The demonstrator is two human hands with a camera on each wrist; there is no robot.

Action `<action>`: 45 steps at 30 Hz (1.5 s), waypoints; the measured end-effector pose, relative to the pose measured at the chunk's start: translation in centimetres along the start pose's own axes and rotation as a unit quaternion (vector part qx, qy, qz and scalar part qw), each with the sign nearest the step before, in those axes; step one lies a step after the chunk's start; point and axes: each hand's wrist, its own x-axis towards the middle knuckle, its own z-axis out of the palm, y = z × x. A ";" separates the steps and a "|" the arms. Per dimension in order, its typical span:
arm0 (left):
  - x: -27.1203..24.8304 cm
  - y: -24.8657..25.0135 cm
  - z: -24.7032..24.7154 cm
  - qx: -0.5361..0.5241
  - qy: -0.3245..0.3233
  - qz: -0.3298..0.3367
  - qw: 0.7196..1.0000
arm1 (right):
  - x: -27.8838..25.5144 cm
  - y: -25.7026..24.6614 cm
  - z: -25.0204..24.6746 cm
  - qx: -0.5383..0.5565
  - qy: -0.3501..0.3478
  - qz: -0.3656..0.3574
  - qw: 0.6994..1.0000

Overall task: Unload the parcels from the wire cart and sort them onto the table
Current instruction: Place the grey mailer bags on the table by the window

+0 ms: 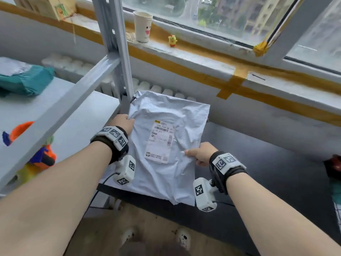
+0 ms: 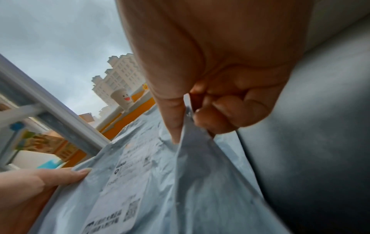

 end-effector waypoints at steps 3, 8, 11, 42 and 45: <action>0.9 -0.6 0.7 0.023 -0.029 0.000 0.999 | 0.4 0.2 1.1 -0.013 0.017 0.034 0.999; 2.0 -0.4 1.2 0.039 -0.051 0.016 0.998 | 0.8 0.5 1.4 0.023 0.047 0.079 0.995; 2.3 0.4 1.3 0.036 -0.048 0.044 0.997 | 0.8 0.8 0.8 0.020 0.051 0.094 0.994; -0.3 2.2 6.8 0.361 -0.262 0.254 0.858 | 2.4 0.6 6.3 -0.340 0.037 -0.104 0.934; -0.5 2.0 7.0 0.358 -0.256 0.254 0.861 | 2.4 0.4 6.5 -0.350 0.043 -0.101 0.930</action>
